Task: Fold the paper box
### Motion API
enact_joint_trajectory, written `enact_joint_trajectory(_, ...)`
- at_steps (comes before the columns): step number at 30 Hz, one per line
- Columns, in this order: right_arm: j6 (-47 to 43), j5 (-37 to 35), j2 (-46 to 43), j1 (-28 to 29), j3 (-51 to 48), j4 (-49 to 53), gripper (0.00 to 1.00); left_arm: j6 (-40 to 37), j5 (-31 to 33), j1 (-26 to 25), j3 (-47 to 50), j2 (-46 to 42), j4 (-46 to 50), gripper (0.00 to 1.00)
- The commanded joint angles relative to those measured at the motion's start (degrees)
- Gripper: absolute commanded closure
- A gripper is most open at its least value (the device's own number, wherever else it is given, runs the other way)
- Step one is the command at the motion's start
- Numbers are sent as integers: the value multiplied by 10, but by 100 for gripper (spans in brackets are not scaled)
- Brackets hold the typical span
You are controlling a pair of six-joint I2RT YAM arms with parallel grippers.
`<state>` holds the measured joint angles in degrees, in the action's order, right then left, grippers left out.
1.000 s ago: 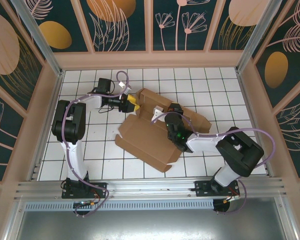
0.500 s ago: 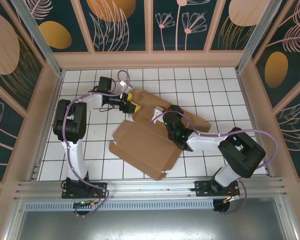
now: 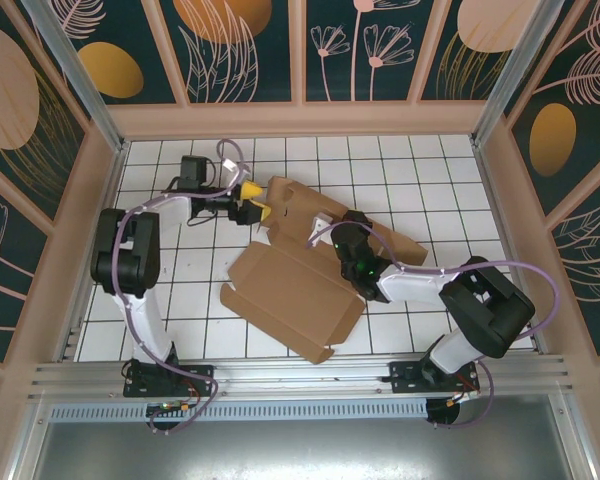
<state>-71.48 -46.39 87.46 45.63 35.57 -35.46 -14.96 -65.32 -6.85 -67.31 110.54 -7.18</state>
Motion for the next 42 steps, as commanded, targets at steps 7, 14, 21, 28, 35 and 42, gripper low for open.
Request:
enact_joint_trajectory(7,-26,2,-14,-4,-9,-21,100,154,86,40,22,-19,-172,20)
enact_joint_trajectory(14,-32,2,-16,-5,-4,-19,100,83,90,16,-32,19,-66,47)
enact_joint_trajectory(21,-35,4,-12,-4,6,-20,100,-13,94,-14,-167,98,163,48)
enact_joint_trajectory(28,-26,5,-8,-5,5,-17,100,-94,47,-43,-184,104,254,42)
enact_joint_trajectory(35,-23,9,-9,-5,11,-5,100,-79,37,-43,-162,96,230,42)
enact_joint_trajectory(42,92,57,-27,-4,72,172,100,-114,4,-44,-170,101,262,39)
